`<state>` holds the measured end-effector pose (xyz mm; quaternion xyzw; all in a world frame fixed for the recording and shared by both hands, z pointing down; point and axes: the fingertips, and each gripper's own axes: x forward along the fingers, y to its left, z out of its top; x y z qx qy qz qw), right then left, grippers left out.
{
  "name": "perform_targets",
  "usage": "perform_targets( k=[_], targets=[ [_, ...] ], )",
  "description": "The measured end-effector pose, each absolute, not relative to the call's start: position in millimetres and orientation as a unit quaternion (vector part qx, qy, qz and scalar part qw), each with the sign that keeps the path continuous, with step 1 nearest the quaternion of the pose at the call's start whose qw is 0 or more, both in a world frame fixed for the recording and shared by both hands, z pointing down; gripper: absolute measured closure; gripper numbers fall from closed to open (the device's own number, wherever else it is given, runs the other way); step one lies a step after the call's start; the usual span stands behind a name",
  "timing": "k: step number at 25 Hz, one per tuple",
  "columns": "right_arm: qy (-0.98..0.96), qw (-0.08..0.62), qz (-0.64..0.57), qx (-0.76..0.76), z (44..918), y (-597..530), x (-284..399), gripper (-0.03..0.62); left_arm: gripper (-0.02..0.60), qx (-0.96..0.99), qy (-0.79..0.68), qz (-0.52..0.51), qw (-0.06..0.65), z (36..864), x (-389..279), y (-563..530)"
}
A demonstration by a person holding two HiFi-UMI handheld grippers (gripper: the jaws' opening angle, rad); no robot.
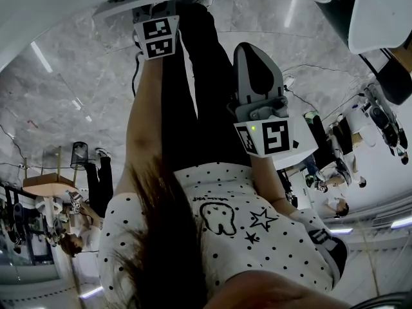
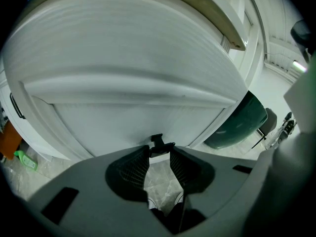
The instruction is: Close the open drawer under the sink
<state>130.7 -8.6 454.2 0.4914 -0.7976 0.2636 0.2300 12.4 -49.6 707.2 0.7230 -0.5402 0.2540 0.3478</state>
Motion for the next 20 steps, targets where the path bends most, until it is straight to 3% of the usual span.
perform_targets(
  k=[20],
  targets=[
    [-0.793,0.23,0.268,0.496,460.2,-9.8,131.4,0.58,0.449,0.724,-0.54,0.252,0.348,710.7,12.9,-57.6]
  ],
)
